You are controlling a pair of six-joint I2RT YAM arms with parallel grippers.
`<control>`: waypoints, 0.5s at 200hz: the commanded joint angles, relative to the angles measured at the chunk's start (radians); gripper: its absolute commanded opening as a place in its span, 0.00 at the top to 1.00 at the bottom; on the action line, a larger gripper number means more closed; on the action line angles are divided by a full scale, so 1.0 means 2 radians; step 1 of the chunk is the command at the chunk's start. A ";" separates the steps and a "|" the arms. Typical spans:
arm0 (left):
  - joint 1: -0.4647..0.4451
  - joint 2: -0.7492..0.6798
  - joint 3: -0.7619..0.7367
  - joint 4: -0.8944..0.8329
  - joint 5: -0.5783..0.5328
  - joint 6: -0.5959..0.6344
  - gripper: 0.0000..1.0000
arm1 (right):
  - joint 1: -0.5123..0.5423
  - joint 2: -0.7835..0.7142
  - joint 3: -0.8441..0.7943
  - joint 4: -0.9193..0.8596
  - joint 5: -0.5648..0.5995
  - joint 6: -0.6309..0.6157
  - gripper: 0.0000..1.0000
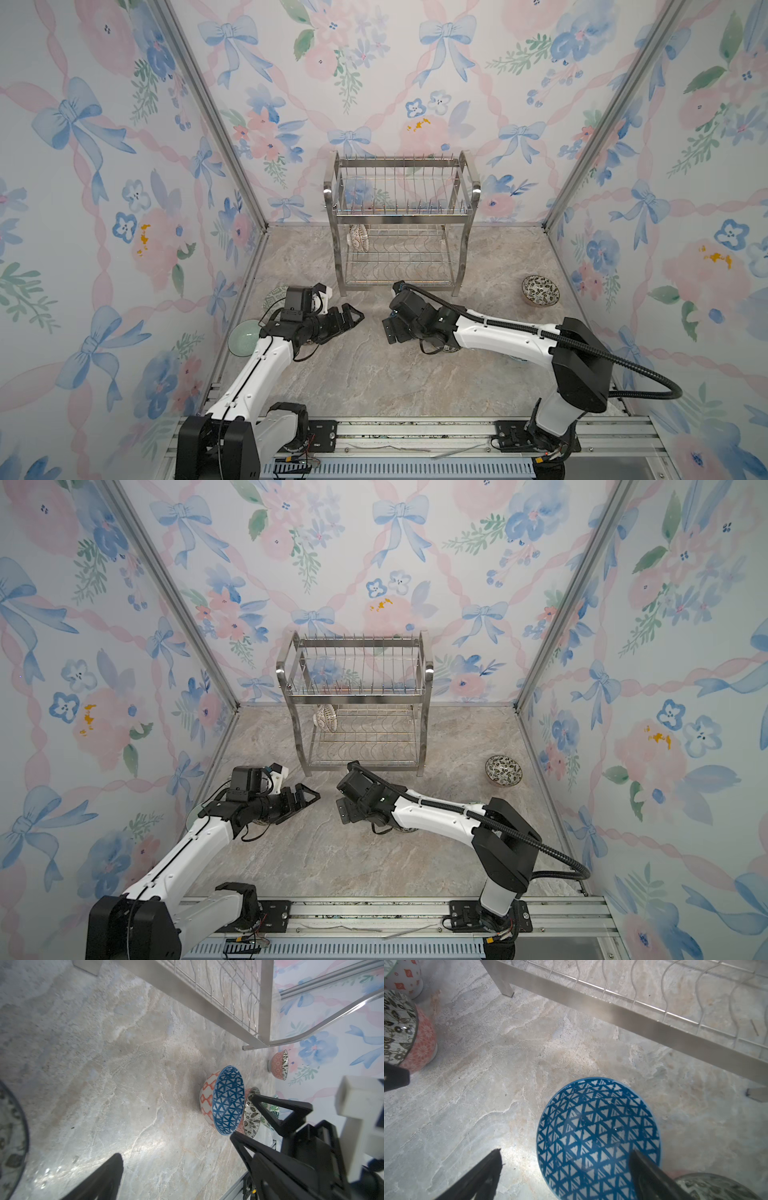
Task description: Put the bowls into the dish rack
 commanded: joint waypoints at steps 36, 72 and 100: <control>0.022 -0.031 -0.022 0.006 0.047 -0.023 0.02 | 0.010 0.050 0.042 -0.023 -0.012 0.015 0.13; 0.032 -0.024 -0.025 0.007 0.051 -0.019 0.02 | 0.008 0.075 0.057 -0.026 -0.015 0.004 0.26; 0.037 -0.021 -0.024 0.011 0.055 -0.017 0.02 | 0.006 0.091 0.069 -0.030 -0.017 -0.001 0.37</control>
